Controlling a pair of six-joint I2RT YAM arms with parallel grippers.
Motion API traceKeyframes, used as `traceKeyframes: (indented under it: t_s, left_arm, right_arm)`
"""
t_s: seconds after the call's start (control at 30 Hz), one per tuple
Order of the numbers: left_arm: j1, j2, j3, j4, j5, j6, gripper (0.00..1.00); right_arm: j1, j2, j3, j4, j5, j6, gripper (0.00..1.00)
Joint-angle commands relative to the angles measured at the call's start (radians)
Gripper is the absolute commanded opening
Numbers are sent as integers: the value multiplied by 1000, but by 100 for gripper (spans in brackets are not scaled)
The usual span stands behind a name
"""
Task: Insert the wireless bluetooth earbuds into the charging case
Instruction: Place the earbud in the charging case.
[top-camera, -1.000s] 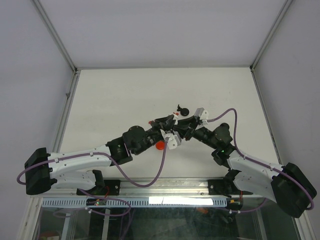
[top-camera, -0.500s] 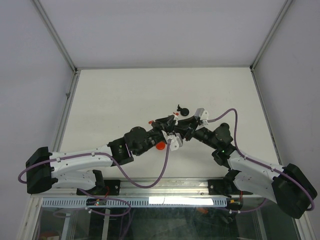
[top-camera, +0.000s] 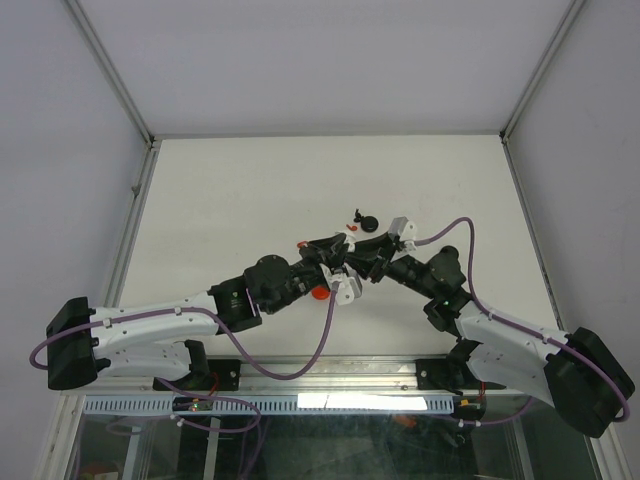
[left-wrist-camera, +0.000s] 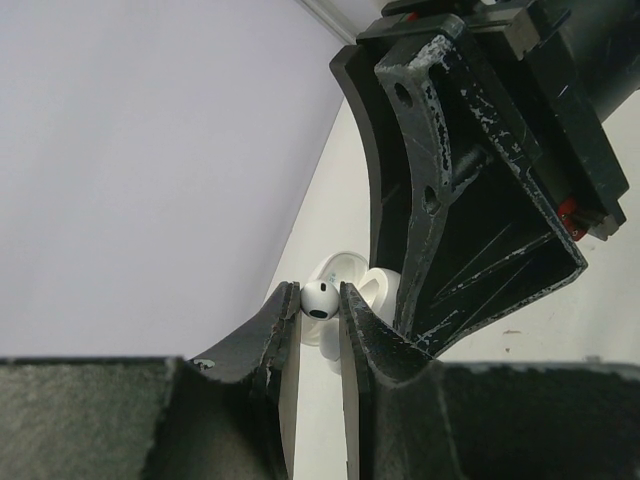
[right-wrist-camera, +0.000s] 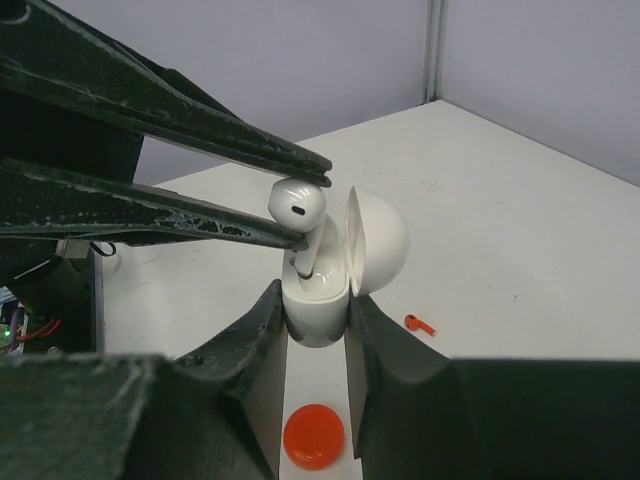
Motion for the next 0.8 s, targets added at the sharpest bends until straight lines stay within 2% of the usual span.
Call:
traceKeyframes:
  t_s: [0.0, 0.77]
  left_arm:
    - [-19, -27, 4, -29, -1, -4, 19]
    - [-23, 3, 31, -121, 17, -11, 25]
  right_arm:
    - [-2, -22, 37, 65, 24, 5, 0]
    - [-3, -21, 41, 65, 26, 3, 0]
